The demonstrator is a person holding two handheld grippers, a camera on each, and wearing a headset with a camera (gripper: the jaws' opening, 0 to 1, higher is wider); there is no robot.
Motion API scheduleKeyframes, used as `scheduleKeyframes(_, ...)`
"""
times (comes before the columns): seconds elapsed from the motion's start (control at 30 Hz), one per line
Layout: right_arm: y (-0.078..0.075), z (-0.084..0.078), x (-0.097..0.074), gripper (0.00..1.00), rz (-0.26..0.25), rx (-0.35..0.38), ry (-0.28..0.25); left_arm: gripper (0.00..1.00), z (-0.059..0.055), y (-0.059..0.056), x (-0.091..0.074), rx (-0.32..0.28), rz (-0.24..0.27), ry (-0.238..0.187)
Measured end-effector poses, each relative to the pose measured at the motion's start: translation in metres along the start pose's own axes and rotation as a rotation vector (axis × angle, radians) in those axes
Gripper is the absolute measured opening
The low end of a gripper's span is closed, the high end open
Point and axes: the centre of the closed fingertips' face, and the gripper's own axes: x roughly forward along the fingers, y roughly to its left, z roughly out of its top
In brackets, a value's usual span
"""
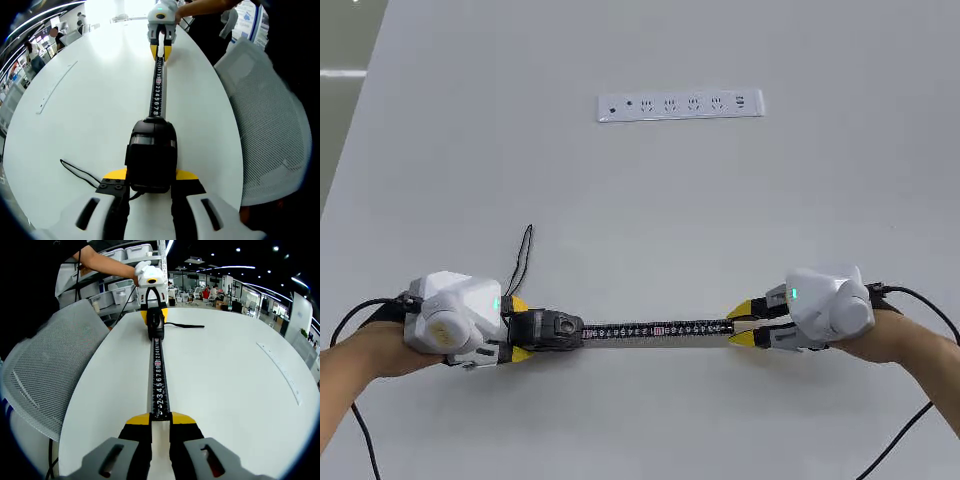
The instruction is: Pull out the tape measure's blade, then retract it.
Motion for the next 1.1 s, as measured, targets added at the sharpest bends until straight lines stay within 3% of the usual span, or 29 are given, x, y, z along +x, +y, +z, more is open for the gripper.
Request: scheduleKeyframes(1.1,-0.001,-0.017,-0.013,0.1,-0.011,0.014,0.01,0.28,0.0,0.0,-0.001,-0.001,-0.004,0.018)
